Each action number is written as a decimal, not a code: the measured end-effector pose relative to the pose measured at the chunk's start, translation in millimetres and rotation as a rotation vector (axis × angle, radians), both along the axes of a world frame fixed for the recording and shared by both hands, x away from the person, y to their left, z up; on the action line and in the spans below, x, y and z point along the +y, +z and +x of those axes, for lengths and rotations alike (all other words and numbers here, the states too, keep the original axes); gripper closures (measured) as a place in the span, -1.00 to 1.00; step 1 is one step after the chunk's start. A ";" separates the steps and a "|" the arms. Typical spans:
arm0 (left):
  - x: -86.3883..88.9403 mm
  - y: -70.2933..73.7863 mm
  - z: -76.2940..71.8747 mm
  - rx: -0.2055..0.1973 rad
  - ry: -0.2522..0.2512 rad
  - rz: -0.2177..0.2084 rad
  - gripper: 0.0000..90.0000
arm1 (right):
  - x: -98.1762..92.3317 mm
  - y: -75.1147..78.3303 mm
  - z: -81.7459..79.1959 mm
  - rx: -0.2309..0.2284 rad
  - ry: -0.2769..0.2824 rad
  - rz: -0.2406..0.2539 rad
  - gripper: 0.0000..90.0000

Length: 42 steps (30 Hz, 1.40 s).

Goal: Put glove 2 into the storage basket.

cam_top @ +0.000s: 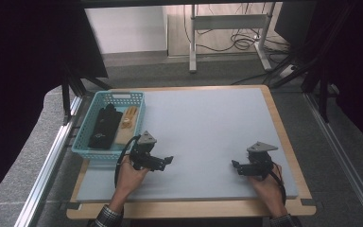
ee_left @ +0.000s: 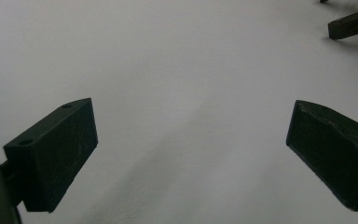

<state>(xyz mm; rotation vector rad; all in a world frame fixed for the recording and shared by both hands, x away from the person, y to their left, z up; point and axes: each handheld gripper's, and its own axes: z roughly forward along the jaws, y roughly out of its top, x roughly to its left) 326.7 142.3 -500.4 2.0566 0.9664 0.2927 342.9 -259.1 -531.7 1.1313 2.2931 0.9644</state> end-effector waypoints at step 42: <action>-55.1 -30.1 -24.7 -0.015 -0.114 0.061 -0.95 | 0.0 0.0 0.0 0.000 0.000 0.000 -0.63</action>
